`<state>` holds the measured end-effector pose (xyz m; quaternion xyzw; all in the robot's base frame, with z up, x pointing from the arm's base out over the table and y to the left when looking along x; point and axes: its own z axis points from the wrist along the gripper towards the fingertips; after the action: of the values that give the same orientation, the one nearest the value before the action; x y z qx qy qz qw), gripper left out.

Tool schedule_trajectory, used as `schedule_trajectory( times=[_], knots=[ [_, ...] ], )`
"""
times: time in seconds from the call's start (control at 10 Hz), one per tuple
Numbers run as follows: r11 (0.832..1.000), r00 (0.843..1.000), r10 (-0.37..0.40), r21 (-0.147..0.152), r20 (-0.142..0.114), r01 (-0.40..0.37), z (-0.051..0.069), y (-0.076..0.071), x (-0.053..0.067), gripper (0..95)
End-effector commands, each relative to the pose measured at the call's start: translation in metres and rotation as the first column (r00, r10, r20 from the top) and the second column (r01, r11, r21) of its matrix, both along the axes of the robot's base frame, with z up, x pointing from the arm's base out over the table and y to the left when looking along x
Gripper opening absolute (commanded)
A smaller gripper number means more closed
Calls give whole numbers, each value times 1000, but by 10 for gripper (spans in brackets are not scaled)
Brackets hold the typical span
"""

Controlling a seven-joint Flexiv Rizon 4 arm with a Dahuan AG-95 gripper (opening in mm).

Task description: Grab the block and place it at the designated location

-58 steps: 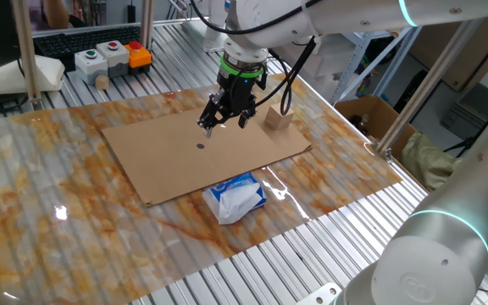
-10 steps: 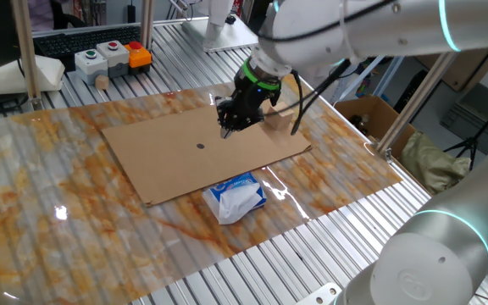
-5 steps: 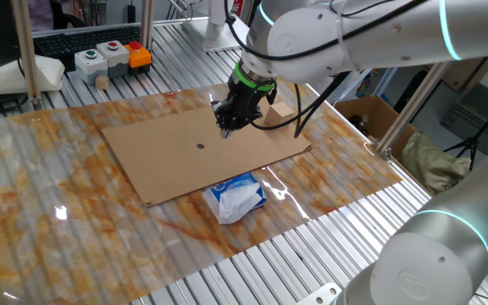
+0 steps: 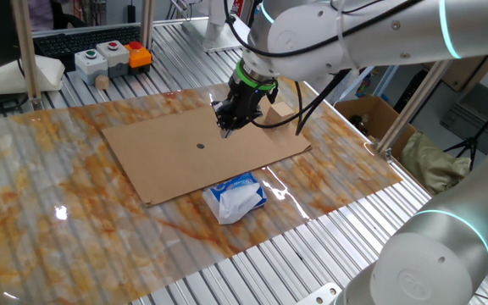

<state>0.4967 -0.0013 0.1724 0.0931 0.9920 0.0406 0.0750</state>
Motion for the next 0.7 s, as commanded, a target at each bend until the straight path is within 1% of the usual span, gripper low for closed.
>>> schedule_trajectory(
  times=[0.1,0.2,0.7],
  knots=[
    [1000,999,14,4,-47,-14,0,1,1,0],
    [1000,999,15,7,-52,-15,0,1,1,0],
    [1000,999,13,9,-49,-13,0,1,1,0]
  ],
)
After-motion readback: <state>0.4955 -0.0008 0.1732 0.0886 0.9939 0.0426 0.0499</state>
